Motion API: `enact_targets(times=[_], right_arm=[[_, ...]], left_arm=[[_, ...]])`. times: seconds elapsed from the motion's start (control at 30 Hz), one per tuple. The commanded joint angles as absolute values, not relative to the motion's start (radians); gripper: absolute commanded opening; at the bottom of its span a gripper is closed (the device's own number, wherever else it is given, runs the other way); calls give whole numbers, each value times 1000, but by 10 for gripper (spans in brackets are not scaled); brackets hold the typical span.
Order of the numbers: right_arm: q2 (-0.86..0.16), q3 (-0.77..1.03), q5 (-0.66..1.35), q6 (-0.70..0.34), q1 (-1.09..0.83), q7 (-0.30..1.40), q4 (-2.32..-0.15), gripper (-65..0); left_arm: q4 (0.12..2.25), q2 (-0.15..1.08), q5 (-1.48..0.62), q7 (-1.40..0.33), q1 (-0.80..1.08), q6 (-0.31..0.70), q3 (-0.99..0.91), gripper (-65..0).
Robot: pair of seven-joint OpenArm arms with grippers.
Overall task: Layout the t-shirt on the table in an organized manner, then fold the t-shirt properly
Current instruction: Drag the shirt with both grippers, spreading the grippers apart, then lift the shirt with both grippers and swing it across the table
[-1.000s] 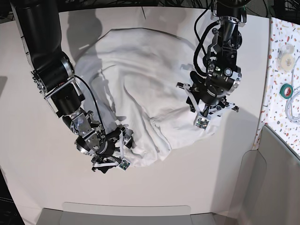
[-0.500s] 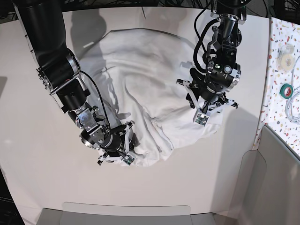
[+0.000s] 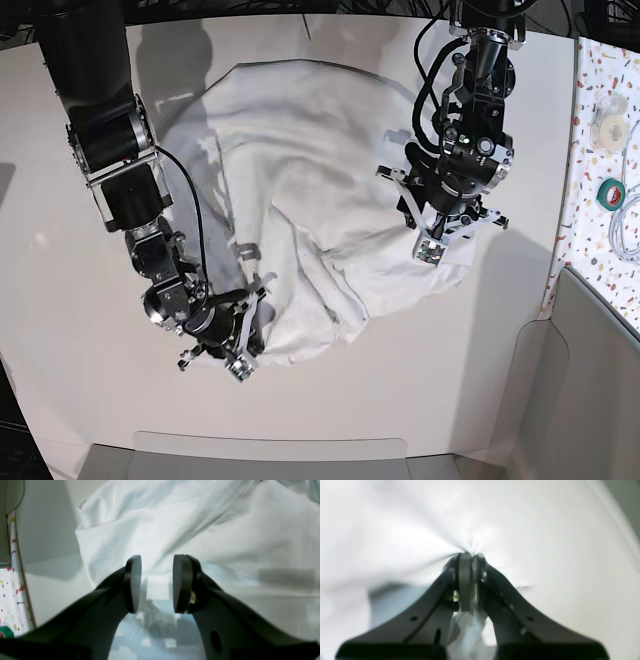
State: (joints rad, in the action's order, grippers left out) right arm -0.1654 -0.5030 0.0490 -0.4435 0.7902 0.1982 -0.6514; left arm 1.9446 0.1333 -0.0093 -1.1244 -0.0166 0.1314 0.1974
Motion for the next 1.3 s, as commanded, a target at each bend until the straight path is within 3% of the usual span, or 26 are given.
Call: enact_targets(times=[0.0,0.17,0.57,0.73,1.03,1.27], right_arm=[[-162,-470,58,-432,837,173,-688,-648],[-153,-363,58,-433,835,245,-822,-648],[-166,-354,58,-435,730,432,-1228,-648],[-228,-354,58,-435,644,499,-1386,-648],[-300,-354,58,-435,579,518,-1440,-648],[-318,-352,58,-435,555,518,-1463,-648]], left_arm=[[1965,137,-2,-1106,-31,130,191,-439],[1965,136,-7,-1102,-22,128,131,-439],[1937,134,-8,-1115,-93,128,-28,-432],[1782,131,-12,-1116,-197,127,-81,-352],[1578,137,-176,-1116,-355,128,-70,-348],[1305,174,-252,-1043,-503,128,-70,-350]])
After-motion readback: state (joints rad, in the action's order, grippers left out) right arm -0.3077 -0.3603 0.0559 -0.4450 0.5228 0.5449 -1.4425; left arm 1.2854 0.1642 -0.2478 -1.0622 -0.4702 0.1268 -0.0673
